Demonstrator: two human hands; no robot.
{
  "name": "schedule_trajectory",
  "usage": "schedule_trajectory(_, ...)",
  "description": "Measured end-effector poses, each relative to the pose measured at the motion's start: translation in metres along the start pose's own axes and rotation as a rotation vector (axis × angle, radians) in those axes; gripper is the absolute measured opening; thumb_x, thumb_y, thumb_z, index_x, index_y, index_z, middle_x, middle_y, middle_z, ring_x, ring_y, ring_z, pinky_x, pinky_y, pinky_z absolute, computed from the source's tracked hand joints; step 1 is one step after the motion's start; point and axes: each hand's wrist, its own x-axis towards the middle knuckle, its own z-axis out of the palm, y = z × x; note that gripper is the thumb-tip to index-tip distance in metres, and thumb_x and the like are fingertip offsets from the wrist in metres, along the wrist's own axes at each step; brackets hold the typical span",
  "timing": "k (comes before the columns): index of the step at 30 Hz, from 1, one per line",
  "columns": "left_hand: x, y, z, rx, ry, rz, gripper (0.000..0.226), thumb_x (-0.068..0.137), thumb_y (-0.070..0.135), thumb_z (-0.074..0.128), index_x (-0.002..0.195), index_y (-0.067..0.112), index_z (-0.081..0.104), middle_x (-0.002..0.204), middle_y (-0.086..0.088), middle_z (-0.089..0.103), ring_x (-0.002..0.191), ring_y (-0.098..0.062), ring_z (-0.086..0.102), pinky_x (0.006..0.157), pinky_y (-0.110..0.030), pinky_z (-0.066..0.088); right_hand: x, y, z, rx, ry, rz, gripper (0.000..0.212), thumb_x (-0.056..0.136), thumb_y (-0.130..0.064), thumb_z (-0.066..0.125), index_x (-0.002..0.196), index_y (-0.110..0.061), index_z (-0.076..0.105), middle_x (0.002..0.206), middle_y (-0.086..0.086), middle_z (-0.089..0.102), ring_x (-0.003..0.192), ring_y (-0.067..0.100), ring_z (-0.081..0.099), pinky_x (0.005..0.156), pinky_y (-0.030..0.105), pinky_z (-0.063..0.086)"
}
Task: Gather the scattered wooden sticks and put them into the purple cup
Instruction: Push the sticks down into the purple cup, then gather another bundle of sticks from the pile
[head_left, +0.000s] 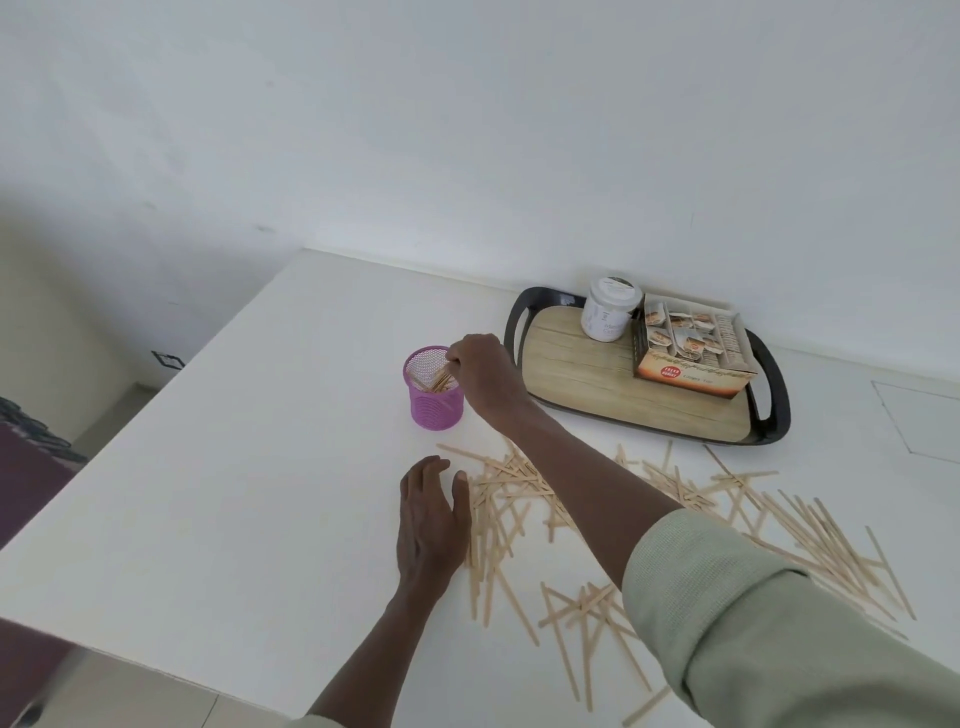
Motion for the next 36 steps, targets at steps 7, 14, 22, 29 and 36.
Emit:
schedule_trajectory(7, 0.000, 0.002, -0.001, 0.023, -0.007, 0.022, 0.026, 0.101, 0.027, 0.048, 0.118, 0.010, 0.058, 0.124, -0.004, 0.060, 0.120, -0.020, 0.050, 0.101, -0.030, 0.042, -0.008, 0.007, -0.009, 0.067, 0.023, -0.052, 0.046, 0.096, -0.008, 0.054, 0.052, -0.010, 0.040, 0.051, 0.002, 0.045, 0.055, 0.022, 0.042, 0.059, 0.030, 0.033)
schedule_trajectory(14, -0.002, 0.005, -0.004, 0.037, 0.006, 0.052, 0.019, 0.101, 0.014, 0.047, 0.111, 0.004, 0.060, 0.114, -0.010, 0.063, 0.109, -0.026, 0.054, 0.094, -0.035, 0.045, -0.029, 0.030, -0.031, 0.223, 0.116, -0.024, 0.022, 0.091, -0.002, 0.055, 0.085, 0.003, 0.076, 0.084, 0.011, 0.077, 0.077, 0.020, 0.070, 0.074, 0.029, 0.052)
schedule_trajectory(22, -0.020, 0.018, -0.005, 0.015, 0.036, -0.196, 0.028, 0.098, 0.020, 0.056, 0.115, -0.001, 0.064, 0.117, -0.016, 0.059, 0.112, -0.033, 0.051, 0.097, -0.038, 0.040, -0.086, 0.102, -0.035, 0.140, -0.040, 0.166, 0.022, 0.086, -0.004, 0.067, 0.066, 0.006, 0.065, 0.084, 0.014, 0.075, 0.081, 0.026, 0.069, 0.073, 0.039, 0.055)
schedule_trajectory(29, -0.055, 0.046, 0.003, 0.126, -0.128, -0.268, 0.061, 0.085, 0.053, 0.067, 0.115, 0.001, 0.060, 0.126, -0.012, 0.042, 0.116, -0.027, 0.035, 0.083, -0.031, 0.036, -0.137, 0.150, -0.008, -0.192, -0.400, 0.277, 0.061, 0.081, -0.058, 0.070, 0.100, -0.002, 0.057, 0.120, 0.017, 0.054, 0.109, 0.029, 0.052, 0.086, 0.036, 0.043)
schedule_trajectory(36, -0.075, 0.066, 0.016, 0.129, -0.193, -0.202, 0.046, 0.084, 0.037, 0.074, 0.117, 0.008, 0.062, 0.124, -0.008, 0.045, 0.116, -0.026, 0.040, 0.085, -0.032, 0.045, -0.155, 0.136, 0.024, -0.252, -0.305, 0.238, 0.065, 0.080, -0.069, 0.062, 0.101, -0.008, 0.062, 0.122, 0.011, 0.045, 0.117, 0.029, 0.044, 0.094, 0.044, 0.045)
